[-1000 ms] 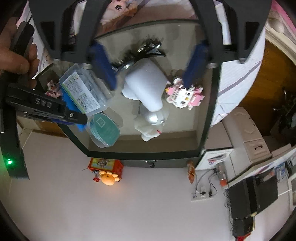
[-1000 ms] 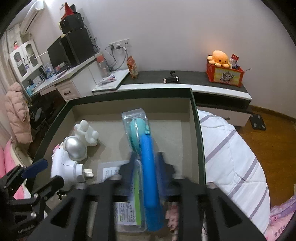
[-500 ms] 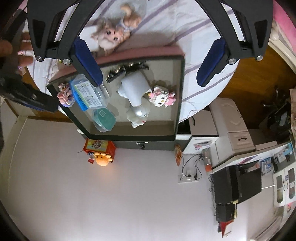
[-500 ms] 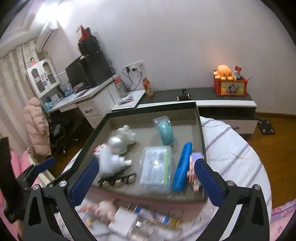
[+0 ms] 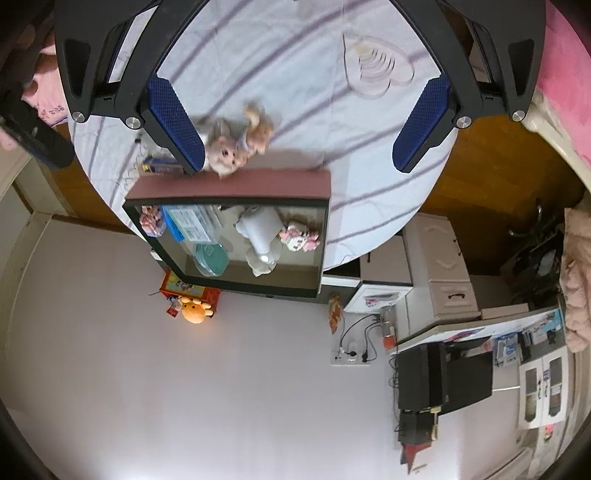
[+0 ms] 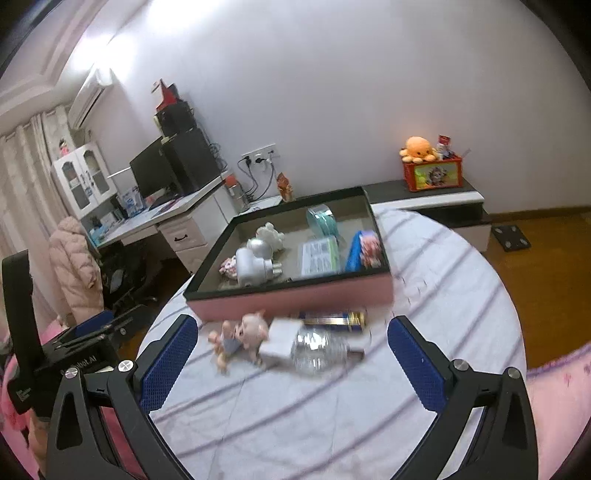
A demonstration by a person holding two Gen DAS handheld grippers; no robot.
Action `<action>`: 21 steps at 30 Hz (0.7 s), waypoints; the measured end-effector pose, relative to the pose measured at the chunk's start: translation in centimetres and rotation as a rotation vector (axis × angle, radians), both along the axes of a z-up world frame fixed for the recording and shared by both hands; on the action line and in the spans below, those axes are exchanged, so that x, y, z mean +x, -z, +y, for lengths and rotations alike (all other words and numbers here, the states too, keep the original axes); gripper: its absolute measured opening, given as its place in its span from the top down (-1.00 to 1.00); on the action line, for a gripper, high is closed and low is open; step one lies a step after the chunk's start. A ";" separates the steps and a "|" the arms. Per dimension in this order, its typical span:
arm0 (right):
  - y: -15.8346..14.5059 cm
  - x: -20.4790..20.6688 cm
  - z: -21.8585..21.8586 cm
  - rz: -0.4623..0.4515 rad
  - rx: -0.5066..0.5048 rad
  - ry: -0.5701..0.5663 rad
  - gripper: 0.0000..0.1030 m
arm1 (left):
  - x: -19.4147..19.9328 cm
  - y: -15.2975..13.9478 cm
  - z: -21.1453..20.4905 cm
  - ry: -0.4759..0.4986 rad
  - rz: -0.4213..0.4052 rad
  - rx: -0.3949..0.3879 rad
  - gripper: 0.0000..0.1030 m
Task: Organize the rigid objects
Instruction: 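Withdraw both grippers from the tray back toward the doll and bottle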
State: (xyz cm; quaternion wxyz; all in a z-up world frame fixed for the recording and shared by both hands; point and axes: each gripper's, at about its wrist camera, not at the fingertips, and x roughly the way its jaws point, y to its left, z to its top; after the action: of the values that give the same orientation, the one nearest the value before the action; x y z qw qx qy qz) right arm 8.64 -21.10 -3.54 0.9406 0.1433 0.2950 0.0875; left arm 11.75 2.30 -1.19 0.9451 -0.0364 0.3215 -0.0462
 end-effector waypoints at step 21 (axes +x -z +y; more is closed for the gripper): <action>2.5 -4.4 1.9 0.064 -0.093 -0.031 -1.00 | -5.2 1.8 1.2 -0.012 0.031 0.009 -0.99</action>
State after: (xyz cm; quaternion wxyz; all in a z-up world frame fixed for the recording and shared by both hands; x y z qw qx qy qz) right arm 4.25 -19.25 -6.08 0.9348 0.0978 0.3310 0.0836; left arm 6.57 3.47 -3.01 0.9404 -0.0347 0.3361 -0.0385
